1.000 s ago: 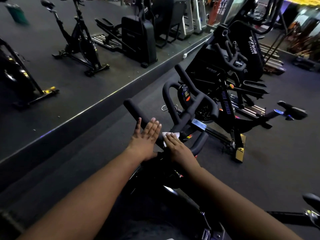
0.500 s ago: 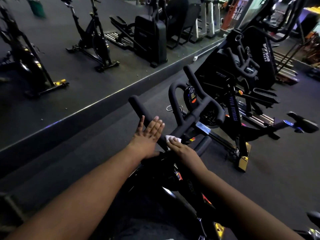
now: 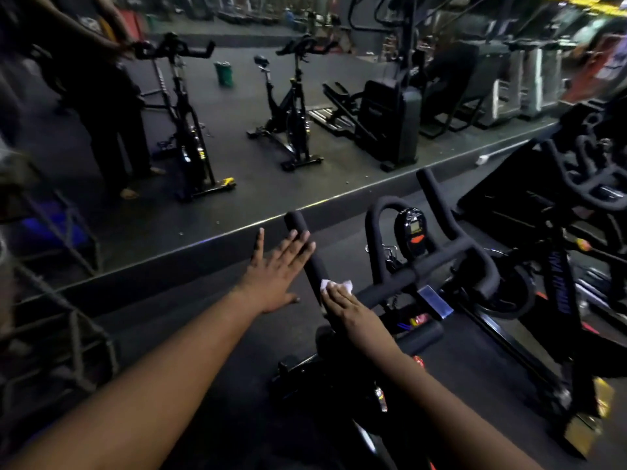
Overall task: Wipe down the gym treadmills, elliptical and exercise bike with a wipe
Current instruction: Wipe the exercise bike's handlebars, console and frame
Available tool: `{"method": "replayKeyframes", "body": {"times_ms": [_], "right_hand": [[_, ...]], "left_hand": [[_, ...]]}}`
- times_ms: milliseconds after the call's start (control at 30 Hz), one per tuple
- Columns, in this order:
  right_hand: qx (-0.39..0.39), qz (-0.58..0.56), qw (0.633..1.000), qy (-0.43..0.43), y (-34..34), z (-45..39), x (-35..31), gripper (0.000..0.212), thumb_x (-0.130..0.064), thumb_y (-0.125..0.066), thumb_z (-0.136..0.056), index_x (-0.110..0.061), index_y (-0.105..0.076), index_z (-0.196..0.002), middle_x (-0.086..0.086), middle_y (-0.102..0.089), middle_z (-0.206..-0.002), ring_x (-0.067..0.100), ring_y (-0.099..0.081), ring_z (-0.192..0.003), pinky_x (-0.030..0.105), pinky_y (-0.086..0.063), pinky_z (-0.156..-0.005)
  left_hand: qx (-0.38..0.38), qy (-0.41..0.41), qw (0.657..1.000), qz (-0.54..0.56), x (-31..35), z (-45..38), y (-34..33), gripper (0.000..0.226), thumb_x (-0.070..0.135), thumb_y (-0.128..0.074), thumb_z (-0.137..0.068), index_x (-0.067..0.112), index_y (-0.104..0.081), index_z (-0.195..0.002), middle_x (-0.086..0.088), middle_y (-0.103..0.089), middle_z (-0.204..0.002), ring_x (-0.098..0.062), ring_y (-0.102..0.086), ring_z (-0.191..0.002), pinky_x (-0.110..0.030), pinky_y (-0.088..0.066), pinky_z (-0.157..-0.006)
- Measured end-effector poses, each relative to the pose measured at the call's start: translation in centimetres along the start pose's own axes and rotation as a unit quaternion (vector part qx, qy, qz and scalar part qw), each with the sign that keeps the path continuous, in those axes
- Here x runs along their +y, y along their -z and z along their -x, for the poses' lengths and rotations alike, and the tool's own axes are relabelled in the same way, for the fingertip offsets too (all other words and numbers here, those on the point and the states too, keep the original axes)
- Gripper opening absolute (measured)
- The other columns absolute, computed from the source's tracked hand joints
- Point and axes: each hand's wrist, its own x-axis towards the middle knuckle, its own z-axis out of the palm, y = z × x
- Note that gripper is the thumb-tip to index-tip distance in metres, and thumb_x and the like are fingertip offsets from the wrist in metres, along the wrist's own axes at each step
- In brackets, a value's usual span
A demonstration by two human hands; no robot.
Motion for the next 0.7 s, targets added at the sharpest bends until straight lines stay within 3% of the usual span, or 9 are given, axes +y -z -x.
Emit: {"method": "replayKeyframes", "body": {"times_ms": [100,133,233,300,400,467,533,600,700], "right_hand": [[-0.021,-0.056,0.998,0.037,0.6,0.1,1.2,0.048,-0.023,-0.051,-0.093,0.005,-0.061,-0.131,0.020,-0.065,-0.131,0.033,-0.065,-0.120,0.038,-0.055,-0.096],[-0.030,-0.083,0.996,0.033,1.3,-0.3,1.3,0.048,-0.023,-0.053,-0.093,0.004,-0.062,-0.131,0.020,-0.065,-0.131,0.033,-0.064,-0.121,0.037,-0.055,-0.093],[0.018,-0.066,0.997,0.032,4.3,-3.1,2.1,0.054,-0.011,-0.051,-0.090,0.002,-0.053,-0.142,0.023,-0.050,-0.148,0.037,-0.047,-0.138,0.041,-0.042,-0.109],[0.064,-0.048,0.996,0.040,6.0,-6.3,1.8,0.055,-0.003,-0.050,-0.082,0.008,-0.057,-0.135,0.027,-0.055,-0.141,0.041,-0.051,-0.133,0.042,-0.038,-0.108],[0.061,-0.042,0.996,0.055,5.6,-10.6,1.1,0.056,0.006,-0.060,-0.072,0.013,-0.060,-0.128,0.030,-0.060,-0.132,0.046,-0.061,-0.121,0.053,-0.052,-0.096],[0.033,-0.076,0.996,0.026,3.5,-10.9,1.0,0.059,0.008,-0.063,-0.082,0.008,-0.052,-0.140,0.030,-0.049,-0.145,0.046,-0.052,-0.132,0.054,-0.058,-0.088],[0.042,-0.089,0.995,-0.011,2.2,-9.1,0.8,0.061,0.003,-0.061,-0.091,0.000,-0.043,-0.149,0.023,-0.039,-0.156,0.038,-0.041,-0.143,0.046,-0.058,-0.091],[0.044,-0.076,0.996,-0.010,2.1,-6.7,0.5,0.054,-0.007,-0.051,-0.095,-0.001,-0.045,-0.149,0.021,-0.041,-0.156,0.035,-0.044,-0.141,0.039,-0.057,-0.088],[-0.023,-0.080,0.996,-0.003,2.6,-3.3,0.5,0.063,-0.027,-0.035,-0.090,-0.002,-0.048,-0.147,0.020,-0.043,-0.154,0.038,-0.048,-0.137,0.041,-0.057,-0.092]], "left_hand": [[-0.030,0.005,0.999,-0.024,0.0,0.5,0.6,0.120,0.075,-0.047,-0.089,0.017,0.039,-0.150,-0.003,0.048,-0.155,-0.020,0.035,-0.148,-0.076,0.009,-0.111],[-0.035,0.013,0.999,-0.024,0.0,0.5,0.8,0.120,0.075,-0.047,-0.089,0.016,0.038,-0.150,-0.003,0.047,-0.156,-0.020,0.034,-0.149,-0.076,0.010,-0.111],[-0.032,0.064,0.997,0.000,-0.5,0.4,2.0,0.121,0.072,-0.051,-0.089,0.015,0.035,-0.152,-0.002,0.044,-0.158,-0.016,0.030,-0.150,-0.076,0.012,-0.112],[-0.029,0.090,0.995,0.006,-1.3,0.2,3.0,0.121,0.070,-0.054,-0.089,0.016,0.034,-0.152,0.000,0.041,-0.159,-0.015,0.025,-0.153,-0.075,0.012,-0.114],[-0.033,0.105,0.994,0.019,-2.4,-0.2,4.1,0.121,0.069,-0.056,-0.089,0.015,0.032,-0.153,0.000,0.034,-0.164,-0.017,0.017,-0.156,-0.075,0.009,-0.115],[-0.033,0.095,0.995,0.026,-2.9,-0.6,4.2,0.122,0.069,-0.056,-0.089,0.015,0.031,-0.154,-0.001,0.034,-0.164,-0.017,0.016,-0.156,-0.075,0.008,-0.115],[-0.034,0.067,0.997,0.019,-3.4,-1.1,3.9,0.122,0.069,-0.055,-0.089,0.015,0.033,-0.153,-0.001,0.035,-0.163,-0.018,0.016,-0.156,-0.075,0.008,-0.114],[-0.033,0.048,0.998,0.013,-3.8,-1.3,3.4,0.120,0.068,-0.054,-0.091,0.014,0.034,-0.152,-0.001,0.037,-0.162,-0.017,0.019,-0.156,-0.076,0.009,-0.113],[-0.041,0.033,0.998,0.036,-3.9,-1.4,3.2,0.117,0.063,-0.055,-0.093,0.015,0.034,-0.153,-0.001,0.037,-0.162,-0.016,0.016,-0.156,-0.074,0.012,-0.114]]}}
